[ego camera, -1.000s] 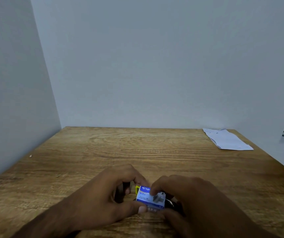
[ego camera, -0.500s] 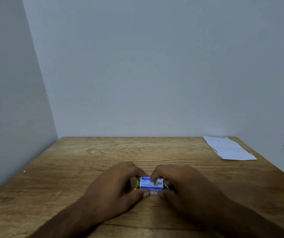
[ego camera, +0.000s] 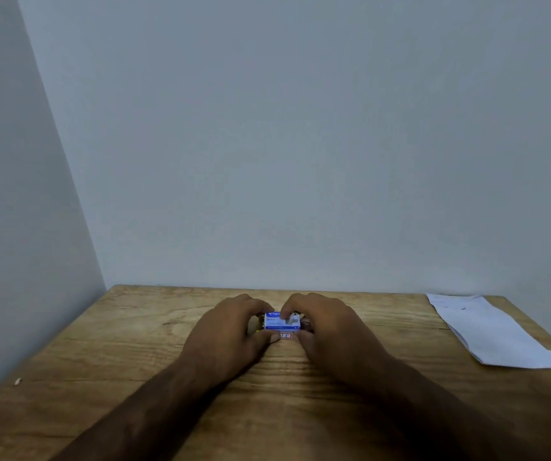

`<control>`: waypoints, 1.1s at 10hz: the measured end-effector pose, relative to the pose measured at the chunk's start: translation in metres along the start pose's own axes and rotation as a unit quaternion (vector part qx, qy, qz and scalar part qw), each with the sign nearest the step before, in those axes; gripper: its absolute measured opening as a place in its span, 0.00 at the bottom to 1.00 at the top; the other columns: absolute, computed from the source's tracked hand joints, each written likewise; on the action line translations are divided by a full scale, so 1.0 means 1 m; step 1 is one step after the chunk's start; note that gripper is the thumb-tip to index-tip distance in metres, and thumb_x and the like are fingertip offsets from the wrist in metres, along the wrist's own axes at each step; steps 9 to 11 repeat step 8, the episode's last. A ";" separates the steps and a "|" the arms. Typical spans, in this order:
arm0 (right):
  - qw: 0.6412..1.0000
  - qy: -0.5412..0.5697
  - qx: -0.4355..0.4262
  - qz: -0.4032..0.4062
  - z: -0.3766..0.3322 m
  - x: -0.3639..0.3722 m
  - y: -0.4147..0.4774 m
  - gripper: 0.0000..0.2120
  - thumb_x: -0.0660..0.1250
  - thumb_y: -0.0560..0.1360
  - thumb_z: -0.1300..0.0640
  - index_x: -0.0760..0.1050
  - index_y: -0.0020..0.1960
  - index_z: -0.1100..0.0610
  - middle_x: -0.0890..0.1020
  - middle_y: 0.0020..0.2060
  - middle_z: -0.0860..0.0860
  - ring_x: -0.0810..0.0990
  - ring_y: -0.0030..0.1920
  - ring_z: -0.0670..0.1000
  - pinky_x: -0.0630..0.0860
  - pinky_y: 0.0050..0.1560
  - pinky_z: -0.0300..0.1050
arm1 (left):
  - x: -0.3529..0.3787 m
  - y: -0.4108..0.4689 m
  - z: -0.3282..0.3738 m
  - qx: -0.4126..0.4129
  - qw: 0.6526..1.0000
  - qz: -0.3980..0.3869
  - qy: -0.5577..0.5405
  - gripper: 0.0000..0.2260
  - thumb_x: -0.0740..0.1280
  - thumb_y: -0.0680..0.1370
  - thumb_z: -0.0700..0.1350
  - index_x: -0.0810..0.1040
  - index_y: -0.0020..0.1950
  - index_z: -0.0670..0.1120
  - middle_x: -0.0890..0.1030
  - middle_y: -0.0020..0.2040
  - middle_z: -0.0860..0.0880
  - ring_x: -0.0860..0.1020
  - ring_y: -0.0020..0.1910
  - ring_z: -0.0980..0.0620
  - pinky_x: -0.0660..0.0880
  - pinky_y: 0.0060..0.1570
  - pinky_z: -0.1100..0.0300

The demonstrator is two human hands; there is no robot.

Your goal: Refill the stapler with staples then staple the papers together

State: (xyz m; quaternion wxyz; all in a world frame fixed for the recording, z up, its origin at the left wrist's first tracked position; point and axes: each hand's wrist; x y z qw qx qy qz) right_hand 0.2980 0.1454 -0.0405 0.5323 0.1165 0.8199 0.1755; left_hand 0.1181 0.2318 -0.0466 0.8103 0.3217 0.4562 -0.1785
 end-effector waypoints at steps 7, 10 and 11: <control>0.997 0.016 0.063 -0.034 0.027 -0.006 0.058 0.12 0.66 0.71 0.59 0.75 0.52 0.46 0.81 0.48 0.44 0.77 0.48 0.48 0.76 0.46 0.45 | 0.011 0.066 0.001 -0.026 0.999 -0.040 -0.002 0.19 0.69 0.74 0.58 0.78 0.65 0.59 0.82 0.62 0.59 0.79 0.59 0.55 0.77 0.57 0.57; 0.994 0.038 0.076 -0.071 0.022 -0.023 0.048 0.21 0.65 0.68 0.60 0.73 0.58 0.46 0.77 0.54 0.44 0.78 0.52 0.49 0.78 0.50 0.47 | -0.003 0.060 0.012 -0.049 0.990 -0.133 0.002 0.34 0.69 0.74 0.61 0.66 0.78 0.55 0.71 0.75 0.55 0.73 0.72 0.52 0.72 0.69 0.55; 0.994 0.038 0.076 -0.071 0.022 -0.023 0.048 0.21 0.65 0.68 0.60 0.73 0.58 0.46 0.77 0.54 0.44 0.78 0.52 0.49 0.78 0.50 0.47 | -0.003 0.060 0.012 -0.049 0.990 -0.133 0.002 0.34 0.69 0.74 0.61 0.66 0.78 0.55 0.71 0.75 0.55 0.73 0.72 0.52 0.72 0.69 0.55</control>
Point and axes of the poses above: each hand's wrist, its own y-axis towards the middle knuckle, its own x-axis out of the palm, z = x × y
